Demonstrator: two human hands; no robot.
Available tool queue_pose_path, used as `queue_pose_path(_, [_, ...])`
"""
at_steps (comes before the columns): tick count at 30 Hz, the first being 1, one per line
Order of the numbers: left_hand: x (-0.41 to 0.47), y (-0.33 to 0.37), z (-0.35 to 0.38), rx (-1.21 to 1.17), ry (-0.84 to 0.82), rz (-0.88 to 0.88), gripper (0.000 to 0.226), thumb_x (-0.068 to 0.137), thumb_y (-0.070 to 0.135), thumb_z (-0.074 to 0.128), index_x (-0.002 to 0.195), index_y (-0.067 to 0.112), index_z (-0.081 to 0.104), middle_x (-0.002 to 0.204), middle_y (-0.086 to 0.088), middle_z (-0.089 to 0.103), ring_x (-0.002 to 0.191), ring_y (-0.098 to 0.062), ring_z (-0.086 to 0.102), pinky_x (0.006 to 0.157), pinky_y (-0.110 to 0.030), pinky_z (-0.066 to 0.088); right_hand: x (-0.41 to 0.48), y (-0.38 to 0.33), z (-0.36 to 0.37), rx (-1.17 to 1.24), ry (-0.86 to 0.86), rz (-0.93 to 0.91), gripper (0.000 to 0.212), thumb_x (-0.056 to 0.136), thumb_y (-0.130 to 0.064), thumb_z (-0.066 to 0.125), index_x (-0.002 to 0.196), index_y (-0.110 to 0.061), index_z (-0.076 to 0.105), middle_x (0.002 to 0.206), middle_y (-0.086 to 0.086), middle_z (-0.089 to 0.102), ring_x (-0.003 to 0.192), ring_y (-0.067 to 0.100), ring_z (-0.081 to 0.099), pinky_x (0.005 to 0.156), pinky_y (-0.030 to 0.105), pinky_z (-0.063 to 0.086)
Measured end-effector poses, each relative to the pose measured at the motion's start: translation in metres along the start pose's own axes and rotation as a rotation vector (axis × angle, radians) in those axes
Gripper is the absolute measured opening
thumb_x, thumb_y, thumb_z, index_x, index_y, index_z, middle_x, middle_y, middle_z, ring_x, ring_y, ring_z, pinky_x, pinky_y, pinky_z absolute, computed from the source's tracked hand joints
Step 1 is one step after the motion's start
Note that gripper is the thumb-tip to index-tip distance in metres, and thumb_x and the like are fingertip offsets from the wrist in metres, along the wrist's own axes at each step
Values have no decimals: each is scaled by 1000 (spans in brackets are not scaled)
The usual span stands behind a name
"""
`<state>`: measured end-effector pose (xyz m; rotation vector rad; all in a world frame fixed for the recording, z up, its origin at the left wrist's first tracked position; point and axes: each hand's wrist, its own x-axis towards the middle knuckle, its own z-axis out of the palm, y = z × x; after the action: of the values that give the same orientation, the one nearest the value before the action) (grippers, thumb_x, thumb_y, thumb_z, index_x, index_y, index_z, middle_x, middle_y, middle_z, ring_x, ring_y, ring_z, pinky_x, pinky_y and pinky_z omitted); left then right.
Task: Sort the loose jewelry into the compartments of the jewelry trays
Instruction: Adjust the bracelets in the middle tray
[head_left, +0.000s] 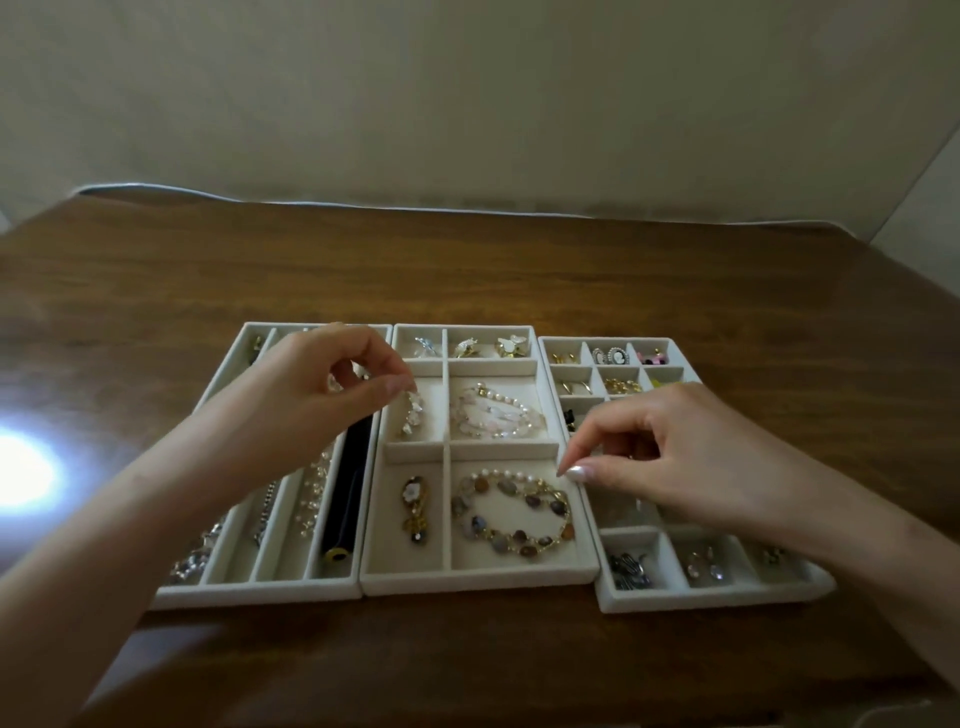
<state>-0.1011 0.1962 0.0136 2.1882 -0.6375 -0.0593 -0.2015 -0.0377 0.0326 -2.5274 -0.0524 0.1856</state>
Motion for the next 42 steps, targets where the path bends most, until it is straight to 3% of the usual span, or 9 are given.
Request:
queue_pose_path(6, [8, 1, -12, 28, 5, 59, 7, 84, 27, 60, 84, 25, 67, 61, 19, 55, 50, 6, 46, 50, -15, 30, 5, -4, 2, -35, -35, -66, 17, 88, -22, 62, 88, -37, 69, 77, -10, 58, 70, -3, 51, 63, 13, 43])
queue_pose_path(9, [13, 10, -16, 80, -147, 160, 6, 82, 29, 60, 82, 30, 66, 72, 29, 58, 62, 7, 50, 56, -10, 37, 8, -5, 5, -114, -39, -106, 14, 86, -24, 64, 88, -38, 68, 76, -9, 53, 73, -4, 47, 67, 12, 41])
queue_pose_path(15, [8, 17, 3, 285, -464, 272, 11, 81, 43, 56, 87, 41, 66, 89, 23, 53, 89, 7, 48, 73, -10, 39, 15, -10, 6, -235, 27, -82, 2, 83, -34, 65, 83, -36, 65, 78, -12, 52, 73, 2, 50, 68, 21, 46])
queue_pose_path(22, [1, 25, 36, 632, -331, 362, 19, 82, 50, 56, 96, 37, 52, 99, 18, 44, 92, -2, 36, 80, -16, 33, 26, -17, 15, -395, -6, -123, 16, 84, -40, 64, 99, -36, 64, 74, -18, 42, 65, -4, 39, 56, 14, 28])
queue_pose_path(25, [-2, 32, 50, 810, -251, 322, 35, 87, 51, 50, 111, 25, 51, 111, 6, 45, 95, -10, 34, 80, -21, 30, 32, -19, 20, -455, -1, -161, 12, 83, -40, 65, 92, -33, 63, 80, -13, 53, 71, 2, 47, 60, 17, 35])
queue_pose_path(30, [-4, 39, 57, 892, -221, 308, 28, 91, 39, 49, 112, 20, 54, 116, 0, 47, 105, -15, 40, 84, -25, 33, 34, -21, 22, -480, -52, -104, 19, 83, -40, 65, 88, -22, 65, 85, -6, 61, 78, 11, 56, 71, 29, 49])
queue_pose_path(37, [8, 33, 55, 710, -234, 524, 17, 85, 26, 62, 102, 22, 61, 100, 4, 53, 95, -14, 45, 82, -29, 44, 34, -21, 6, -292, -173, -45, 11, 80, -34, 70, 82, -23, 72, 75, -8, 65, 70, 6, 59, 66, 30, 53])
queue_pose_path(39, [6, 30, 48, 591, -176, 503, 12, 83, 27, 66, 93, 23, 61, 91, 8, 54, 85, -11, 46, 74, -24, 44, 33, -15, -2, -226, -158, -101, 2, 84, -29, 67, 84, -31, 69, 75, -9, 59, 69, 5, 54, 64, 26, 48])
queue_pose_path(42, [1, 27, 34, 487, -210, 497, 8, 85, 24, 58, 88, 32, 59, 84, 20, 50, 79, 0, 42, 67, -13, 35, 32, -4, -7, -219, -175, -332, 25, 87, -11, 61, 92, -34, 69, 91, -11, 56, 86, 4, 50, 75, 25, 47])
